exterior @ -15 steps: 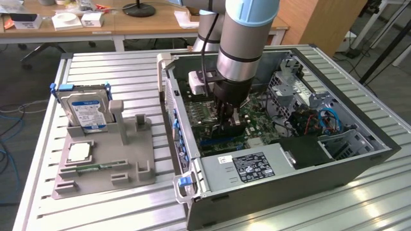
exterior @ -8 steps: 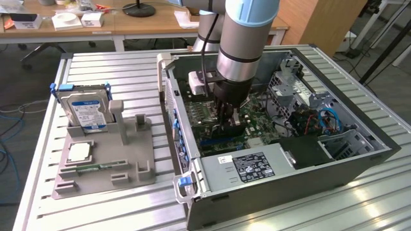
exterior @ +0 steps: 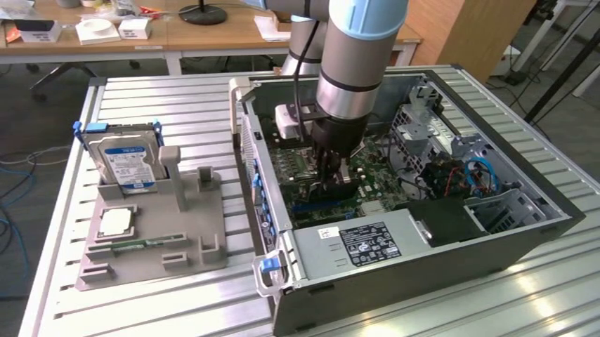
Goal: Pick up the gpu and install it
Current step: 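Insert the gpu into the slot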
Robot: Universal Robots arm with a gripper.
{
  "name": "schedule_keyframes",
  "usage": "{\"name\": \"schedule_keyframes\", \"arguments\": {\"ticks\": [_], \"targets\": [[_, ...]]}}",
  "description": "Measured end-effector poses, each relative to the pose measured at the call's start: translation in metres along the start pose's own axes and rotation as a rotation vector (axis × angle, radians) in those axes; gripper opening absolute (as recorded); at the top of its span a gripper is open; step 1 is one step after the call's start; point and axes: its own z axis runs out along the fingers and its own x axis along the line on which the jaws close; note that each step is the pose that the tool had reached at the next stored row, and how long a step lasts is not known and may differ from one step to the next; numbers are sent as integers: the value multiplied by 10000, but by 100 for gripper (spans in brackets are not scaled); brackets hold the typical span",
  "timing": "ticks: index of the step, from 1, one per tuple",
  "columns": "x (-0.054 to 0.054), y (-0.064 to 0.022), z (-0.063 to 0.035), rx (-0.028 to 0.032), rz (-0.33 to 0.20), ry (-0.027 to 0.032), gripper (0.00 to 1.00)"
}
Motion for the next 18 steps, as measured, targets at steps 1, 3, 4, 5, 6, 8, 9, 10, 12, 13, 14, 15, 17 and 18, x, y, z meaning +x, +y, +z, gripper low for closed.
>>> {"name": "schedule_keyframes", "arguments": {"ticks": [1, 3, 4, 5, 6, 8, 9, 10, 12, 13, 14, 15, 17, 18], "targets": [[0, 0, 5, 2, 1, -4, 26], [0, 0, 5, 1, 0, -2, 26], [0, 0, 5, 0, 0, -1, 26], [0, 0, 5, -1, 0, -1, 26], [0, 0, 5, -1, 0, 0, 26], [0, 0, 10, -2, 0, 1, 26], [0, 0, 12, -2, 0, 1, 26], [0, 0, 12, -2, 0, 1, 26], [0, 0, 12, -1, 0, 1, 26], [0, 0, 13, -1, 0, 0, 26], [0, 0, 13, 0, 0, 0, 26], [0, 0, 15, -1, 0, 0, 26], [0, 1, 18, -1, 0, 1, 26], [0, 0, 18, -1, 0, 1, 26]]}}
